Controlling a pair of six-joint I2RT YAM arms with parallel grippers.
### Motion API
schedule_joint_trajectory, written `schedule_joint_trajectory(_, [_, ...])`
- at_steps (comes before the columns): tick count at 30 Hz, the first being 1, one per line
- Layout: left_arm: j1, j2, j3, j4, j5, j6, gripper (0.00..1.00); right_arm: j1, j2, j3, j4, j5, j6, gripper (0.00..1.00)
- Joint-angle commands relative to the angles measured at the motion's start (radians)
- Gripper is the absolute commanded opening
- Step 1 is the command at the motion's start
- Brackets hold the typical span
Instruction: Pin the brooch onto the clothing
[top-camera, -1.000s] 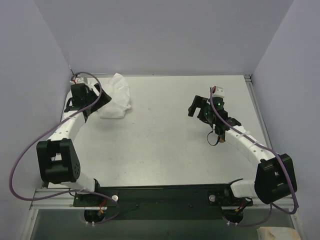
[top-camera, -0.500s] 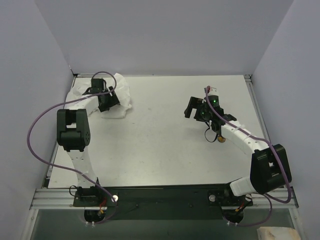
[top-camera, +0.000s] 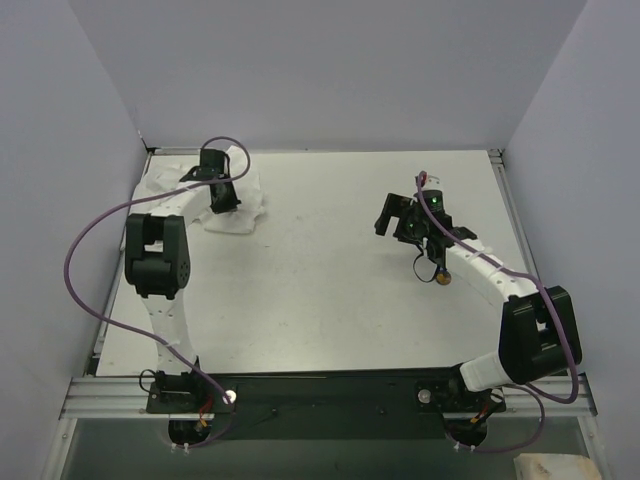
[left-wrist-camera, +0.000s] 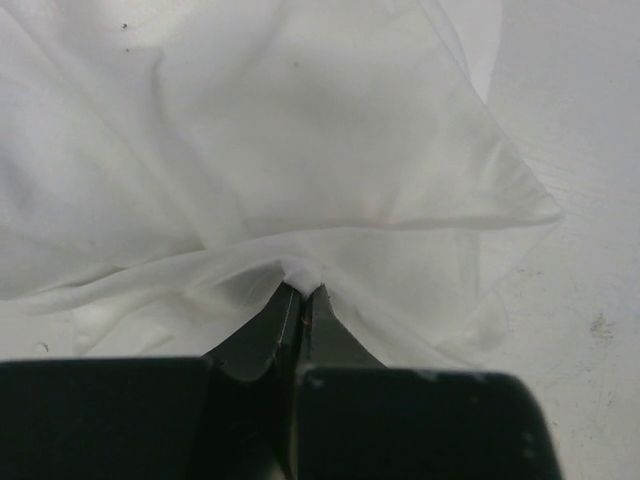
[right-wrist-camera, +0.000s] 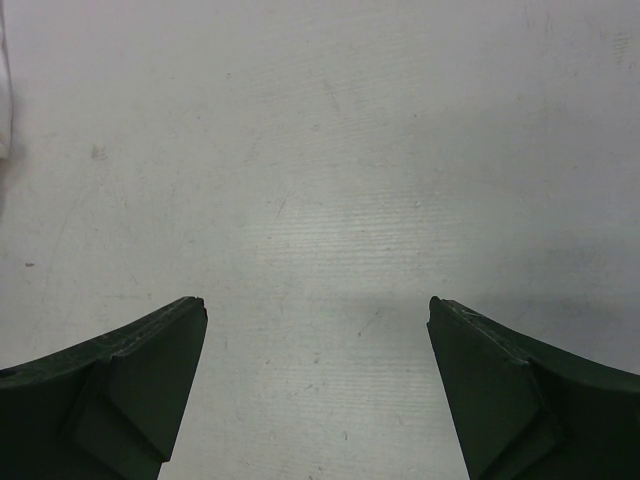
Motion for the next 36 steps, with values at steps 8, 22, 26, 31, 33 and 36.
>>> schedule_joint_trajectory(8, [-0.1, -0.429, 0.029, -0.043, -0.026, 0.09, 0.0, -0.002, -0.091, 0.044, -0.032, -0.047, -0.003, 1.0])
schedule_joint_trajectory(22, [-0.703, -0.528, 0.725, -0.2, -0.268, 0.271, 0.0, -0.002, -0.272, 0.067, -0.077, -0.08, 0.0, 1.0])
schedule_joint_trajectory(26, [-0.796, -0.473, 0.979, -0.254, -0.259, 0.298, 0.0, -0.005, -0.324, 0.056, -0.09, -0.071, -0.004, 1.0])
schedule_joint_trajectory(31, [-0.814, -0.56, 0.869, -0.138, -0.384, 0.36, 0.0, -0.006, -0.375, 0.038, -0.095, -0.076, -0.02, 1.0])
schedule_joint_trajectory(33, [-0.81, -0.595, 0.806, -0.101, -0.525, 0.383, 0.0, -0.005, -0.372, 0.038, -0.097, -0.082, -0.024, 1.0])
schedule_joint_trajectory(36, [-0.753, -0.655, 0.657, -0.064, -0.627, 0.394, 0.0, -0.005, -0.341, 0.039, -0.09, -0.114, -0.027, 1.0])
